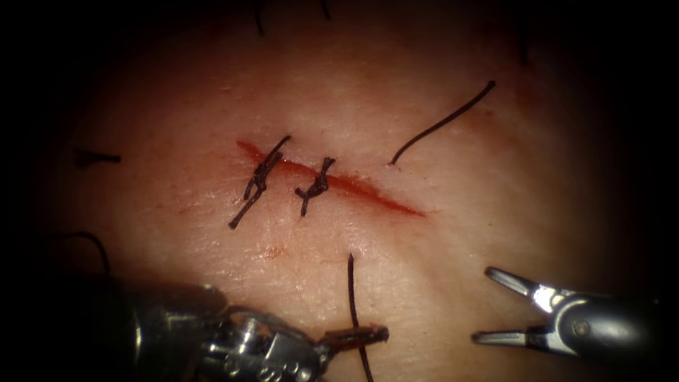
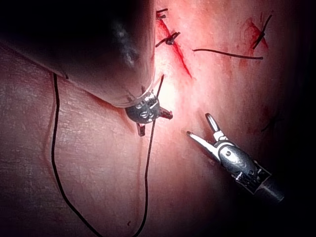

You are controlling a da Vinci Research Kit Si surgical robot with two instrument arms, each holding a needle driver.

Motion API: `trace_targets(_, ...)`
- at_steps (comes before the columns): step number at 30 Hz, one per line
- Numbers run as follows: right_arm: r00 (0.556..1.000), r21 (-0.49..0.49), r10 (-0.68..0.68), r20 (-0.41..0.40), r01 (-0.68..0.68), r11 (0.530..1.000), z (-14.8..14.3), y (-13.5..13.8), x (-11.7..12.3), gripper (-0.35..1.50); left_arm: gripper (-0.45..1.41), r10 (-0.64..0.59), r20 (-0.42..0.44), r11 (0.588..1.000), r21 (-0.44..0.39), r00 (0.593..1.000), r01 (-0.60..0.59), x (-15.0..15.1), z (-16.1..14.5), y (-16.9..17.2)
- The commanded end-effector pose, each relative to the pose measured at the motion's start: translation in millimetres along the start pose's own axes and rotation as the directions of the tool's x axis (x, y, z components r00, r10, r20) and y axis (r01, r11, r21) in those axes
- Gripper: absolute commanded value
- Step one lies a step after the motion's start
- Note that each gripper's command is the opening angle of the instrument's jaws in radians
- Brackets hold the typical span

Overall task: Wound Closure
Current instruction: Grab the long end of the thread using the left gripper

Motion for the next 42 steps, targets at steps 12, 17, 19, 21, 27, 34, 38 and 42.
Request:
trace_targets(12,1.000,-0.002,0.013,-0.004,-0.013,1.000,1.1,-0.4,-0.4,1.48,0.71,0.010,-0.014,1.000,0.021,1.000,-0.009,1.5,5.2,1.6)
trace_targets(17,1.000,-0.002,0.012,-0.004,-0.012,1.000,1.1,-0.5,-0.4,1.48,0.71,0.003,-0.027,0.999,0.051,1.000,-0.001,2.8,6.1,0.9)
trace_targets(19,1.000,-0.002,0.012,-0.004,-0.012,1.000,1.1,-0.5,-0.4,1.48,0.69,0.000,-0.028,0.998,0.058,1.000,0.002,3.1,6.5,0.6)
trace_targets(21,1.000,-0.003,0.012,-0.004,-0.012,1.000,1.1,-0.5,-0.5,1.48,0.69,-0.001,-0.026,0.998,0.061,1.000,0.002,3.3,7.0,0.5)
trace_targets(27,1.000,-0.002,0.011,-0.005,-0.011,1.000,1.4,-0.6,-0.5,1.48,0.69,0.000,-0.030,0.998,0.060,1.000,0.002,4.2,8.2,0.5)
trace_targets(34,1.000,-0.003,0.011,-0.005,-0.011,1.000,1.4,-0.7,-0.4,1.48,0.39,0.006,-0.036,0.998,0.056,0.999,-0.004,5.3,8.2,0.9)
trace_targets(38,1.000,-0.003,0.012,-0.004,-0.012,1.000,1.4,-0.6,-0.4,1.48,-0.45,0.008,-0.071,0.999,0.040,0.997,-0.005,5.3,7.1,1.1)
trace_targets(42,1.000,-0.008,0.016,-0.004,-0.016,1.000,1.7,-0.2,-0.3,1.46,-0.45,-0.039,-0.085,0.995,0.086,0.996,0.046,4.5,4.4,0.8)
